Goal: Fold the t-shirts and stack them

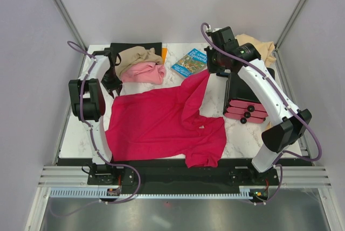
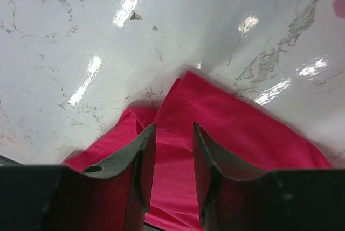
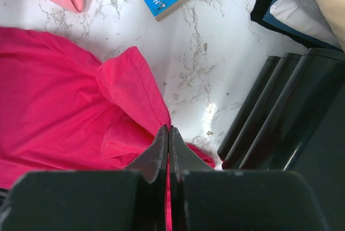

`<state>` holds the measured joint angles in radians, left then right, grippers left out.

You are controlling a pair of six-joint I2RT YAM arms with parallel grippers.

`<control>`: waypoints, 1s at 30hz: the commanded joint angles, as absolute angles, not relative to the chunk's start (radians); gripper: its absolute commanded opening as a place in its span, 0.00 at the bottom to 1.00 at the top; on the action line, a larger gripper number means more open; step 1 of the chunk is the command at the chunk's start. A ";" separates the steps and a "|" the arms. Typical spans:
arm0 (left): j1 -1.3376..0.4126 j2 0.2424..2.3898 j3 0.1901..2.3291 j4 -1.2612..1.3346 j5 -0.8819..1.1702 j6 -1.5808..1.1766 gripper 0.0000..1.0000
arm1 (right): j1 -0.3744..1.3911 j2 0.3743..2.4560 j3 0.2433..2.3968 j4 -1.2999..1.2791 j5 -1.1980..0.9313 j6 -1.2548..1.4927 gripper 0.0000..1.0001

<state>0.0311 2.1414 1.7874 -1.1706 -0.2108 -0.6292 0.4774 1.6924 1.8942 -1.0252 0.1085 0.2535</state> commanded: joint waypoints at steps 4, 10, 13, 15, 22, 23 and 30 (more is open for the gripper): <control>0.032 2.137 1.756 -1.163 -0.270 -0.592 0.42 | 0.469 1.663 1.894 -1.000 0.098 0.244 0.00; 0.032 2.158 1.759 -1.132 -0.268 -0.583 0.42 | 0.466 1.648 1.876 -1.000 0.095 0.245 0.00; 0.032 2.186 1.775 -1.123 -0.261 -0.575 0.42 | 0.463 1.640 1.868 -1.002 0.097 0.247 0.00; 0.032 2.197 1.781 -1.115 -0.252 -0.571 0.42 | 0.462 1.637 1.865 -1.002 0.095 0.249 0.00; 0.032 2.232 1.847 -1.104 -0.239 -0.546 0.42 | 0.457 1.644 1.870 -1.005 0.080 0.253 0.00; 0.032 2.230 1.851 -1.104 -0.230 -0.548 0.42 | 0.459 1.646 1.871 -1.005 0.074 0.255 0.00; 0.031 2.237 1.879 -1.103 -0.198 -0.540 0.42 | 0.459 1.660 1.867 -1.003 0.054 0.265 0.00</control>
